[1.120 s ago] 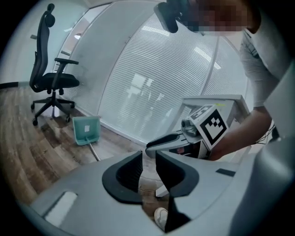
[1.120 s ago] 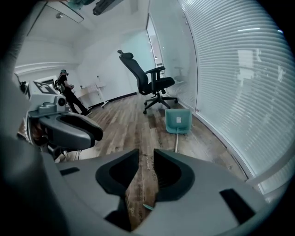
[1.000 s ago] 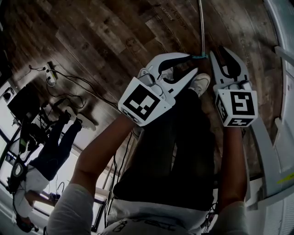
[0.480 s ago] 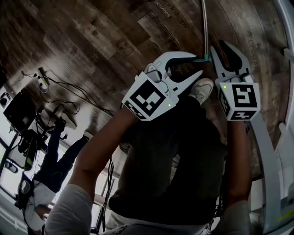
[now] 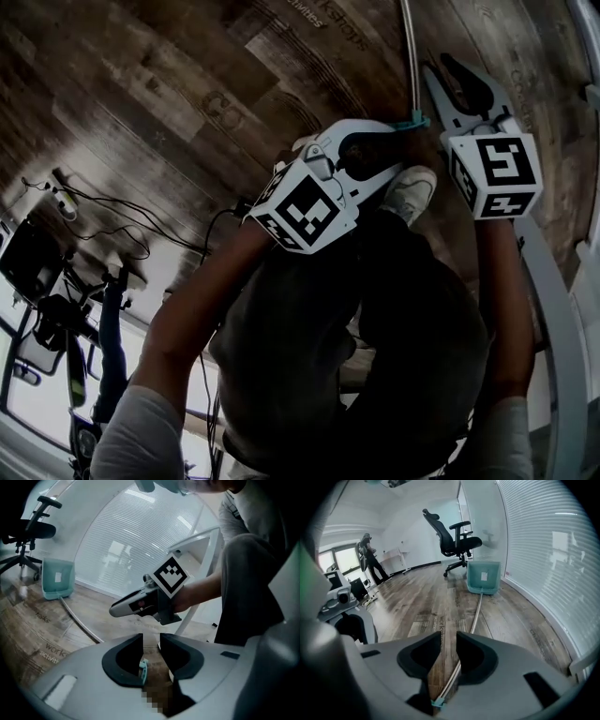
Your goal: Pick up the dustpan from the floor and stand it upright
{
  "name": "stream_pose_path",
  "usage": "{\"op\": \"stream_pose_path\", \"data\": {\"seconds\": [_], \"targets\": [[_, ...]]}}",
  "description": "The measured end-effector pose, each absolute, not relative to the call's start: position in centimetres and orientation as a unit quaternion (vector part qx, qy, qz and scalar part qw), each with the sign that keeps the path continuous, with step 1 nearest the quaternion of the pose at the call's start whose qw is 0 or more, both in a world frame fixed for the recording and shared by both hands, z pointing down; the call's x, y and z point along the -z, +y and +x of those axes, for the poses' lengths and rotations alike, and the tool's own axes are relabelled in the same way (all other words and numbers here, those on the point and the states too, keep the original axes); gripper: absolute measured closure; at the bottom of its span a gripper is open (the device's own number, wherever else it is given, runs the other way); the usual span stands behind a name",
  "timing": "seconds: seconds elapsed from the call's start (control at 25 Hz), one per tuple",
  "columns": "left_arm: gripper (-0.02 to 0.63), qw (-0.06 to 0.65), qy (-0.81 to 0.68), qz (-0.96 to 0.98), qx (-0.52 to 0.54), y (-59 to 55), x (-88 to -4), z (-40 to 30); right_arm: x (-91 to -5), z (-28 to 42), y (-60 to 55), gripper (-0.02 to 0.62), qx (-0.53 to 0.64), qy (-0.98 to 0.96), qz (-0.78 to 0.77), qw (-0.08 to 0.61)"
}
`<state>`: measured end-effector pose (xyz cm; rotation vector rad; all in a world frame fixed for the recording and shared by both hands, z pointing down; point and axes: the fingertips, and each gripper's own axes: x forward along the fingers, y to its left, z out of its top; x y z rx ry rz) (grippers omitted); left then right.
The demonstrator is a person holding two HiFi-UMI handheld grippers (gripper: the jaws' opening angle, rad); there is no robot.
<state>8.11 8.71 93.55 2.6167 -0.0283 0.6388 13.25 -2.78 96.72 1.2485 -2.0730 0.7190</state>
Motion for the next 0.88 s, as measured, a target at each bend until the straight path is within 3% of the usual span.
{"op": "stream_pose_path", "data": {"seconds": [0.88], "targets": [[0.476,0.118,0.121,0.934,-0.316,13.8,-113.7,8.8,-112.3,15.9,-4.4,0.492,-0.296,-0.755,0.499,0.305]]}}
